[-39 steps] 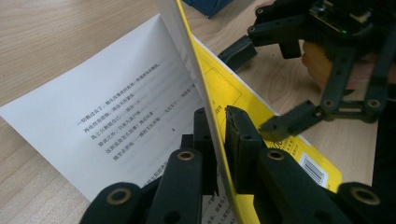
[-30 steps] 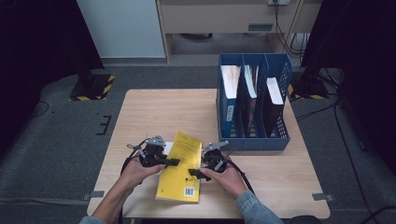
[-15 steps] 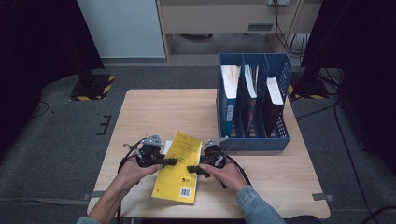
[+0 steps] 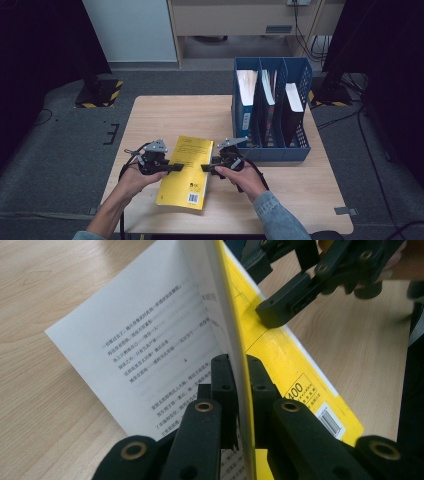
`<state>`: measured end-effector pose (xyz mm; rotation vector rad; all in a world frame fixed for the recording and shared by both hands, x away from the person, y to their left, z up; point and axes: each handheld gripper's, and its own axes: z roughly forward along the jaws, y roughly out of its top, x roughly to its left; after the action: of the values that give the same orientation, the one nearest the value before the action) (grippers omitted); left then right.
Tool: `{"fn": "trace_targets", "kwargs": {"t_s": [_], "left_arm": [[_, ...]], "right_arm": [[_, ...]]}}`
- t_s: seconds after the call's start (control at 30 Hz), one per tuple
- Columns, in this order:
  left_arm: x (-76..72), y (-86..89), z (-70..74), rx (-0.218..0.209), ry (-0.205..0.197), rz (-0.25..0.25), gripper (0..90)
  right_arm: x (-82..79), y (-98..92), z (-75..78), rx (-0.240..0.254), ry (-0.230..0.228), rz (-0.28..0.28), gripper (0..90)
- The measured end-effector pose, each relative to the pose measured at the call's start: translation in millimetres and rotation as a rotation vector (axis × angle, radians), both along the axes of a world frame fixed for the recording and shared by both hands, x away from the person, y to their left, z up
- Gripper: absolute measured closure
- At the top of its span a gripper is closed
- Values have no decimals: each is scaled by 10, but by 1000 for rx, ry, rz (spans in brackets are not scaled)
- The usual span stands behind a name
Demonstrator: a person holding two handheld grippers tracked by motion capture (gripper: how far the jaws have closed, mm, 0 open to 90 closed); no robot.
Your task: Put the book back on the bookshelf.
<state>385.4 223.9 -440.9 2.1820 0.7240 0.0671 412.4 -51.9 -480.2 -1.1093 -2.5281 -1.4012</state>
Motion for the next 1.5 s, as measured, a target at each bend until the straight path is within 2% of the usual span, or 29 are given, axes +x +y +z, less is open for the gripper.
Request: {"fn": "trace_targets", "kwargs": {"t_s": [0.1,0.17,0.27,0.33,0.43,0.57,0.7,0.8,0.97,1.13,1.27,1.4,1.5], "left_arm": [[11,17,-53,21,2,-1,858],[18,23,-81,9,6,0,857],[15,17,-99,-8,7,-9,858],[11,9,-95,-4,0,-11,858],[19,22,-91,-22,8,-5,858],[13,18,-90,-17,2,-3,858],[11,12,-100,-15,-3,3,852],[31,34,-93,-43,4,14,835],[44,53,-85,-42,10,34,808],[45,69,-84,-50,6,41,804],[38,82,-63,-59,-9,43,795],[42,109,-35,-71,-12,44,788],[40,167,4,-94,-27,56,783]], "right_arm": [[-16,11,57,3,-10,9,459],[-40,32,94,13,-13,24,463],[-80,99,123,-19,-11,64,464],[-81,128,116,-36,-10,73,462],[-53,144,103,-37,-4,69,461],[-31,175,92,-49,-1,72,459],[-41,195,103,-81,-16,70,460],[-40,209,118,-110,-20,59,464],[-41,235,176,-138,-32,57,529],[-32,259,234,-142,-35,49,566],[-20,246,268,-126,-36,36,596],[-1,241,309,-117,-50,24,620],[11,251,393,-129,-66,25,645]]}}
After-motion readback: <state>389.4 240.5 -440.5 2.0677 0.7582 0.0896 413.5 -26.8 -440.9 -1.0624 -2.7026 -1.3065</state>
